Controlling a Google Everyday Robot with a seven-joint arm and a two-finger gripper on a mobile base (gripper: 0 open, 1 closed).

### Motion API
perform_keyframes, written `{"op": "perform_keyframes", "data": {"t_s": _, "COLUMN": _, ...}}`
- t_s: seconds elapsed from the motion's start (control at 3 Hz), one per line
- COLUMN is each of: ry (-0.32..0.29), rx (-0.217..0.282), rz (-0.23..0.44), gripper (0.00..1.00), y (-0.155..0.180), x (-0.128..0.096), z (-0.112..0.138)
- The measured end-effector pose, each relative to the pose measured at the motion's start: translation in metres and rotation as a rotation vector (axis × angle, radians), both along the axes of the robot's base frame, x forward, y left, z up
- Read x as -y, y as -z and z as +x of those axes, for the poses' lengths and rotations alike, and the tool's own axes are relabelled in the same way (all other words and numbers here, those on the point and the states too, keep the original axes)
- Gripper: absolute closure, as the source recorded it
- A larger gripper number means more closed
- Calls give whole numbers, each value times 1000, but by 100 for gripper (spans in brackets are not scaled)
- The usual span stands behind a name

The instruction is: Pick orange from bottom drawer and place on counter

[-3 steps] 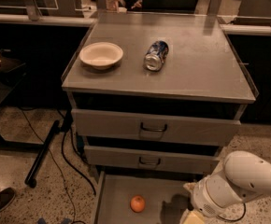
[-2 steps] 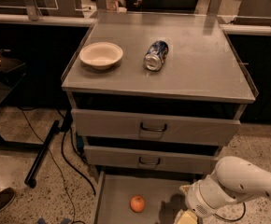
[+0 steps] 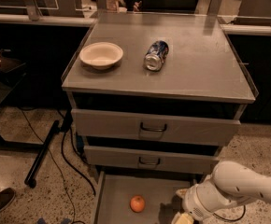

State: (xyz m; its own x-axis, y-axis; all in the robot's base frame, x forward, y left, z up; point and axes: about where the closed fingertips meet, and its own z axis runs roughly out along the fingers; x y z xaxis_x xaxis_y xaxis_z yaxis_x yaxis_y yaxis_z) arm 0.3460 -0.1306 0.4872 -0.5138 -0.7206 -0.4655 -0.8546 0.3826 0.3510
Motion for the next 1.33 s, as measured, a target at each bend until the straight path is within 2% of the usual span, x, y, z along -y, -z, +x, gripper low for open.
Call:
{"op": "perform_keyframes", "data": {"t_s": 0.33, "ry": 30, "rx": -22, "rz": 101, "gripper": 0, "y": 49, "x": -13, "z": 8}}
{"op": "perform_keyframes", "data": {"t_s": 0.67, "ry": 43, "rx": -72, "rz": 180, "gripper": 0, "y": 97, "x": -23, "z": 13}}
{"op": "perform_keyframes", "data": {"t_s": 1.0, "ry": 43, "rx": -72, "rz": 180, "gripper": 0, "y": 97, "x": -23, "z": 13}}
{"op": "perform_keyframes", "data": {"t_s": 1.33, "ry": 77, "rx": -83, "rz": 215, "gripper": 0, "y": 127, "x": -25, "z": 23}}
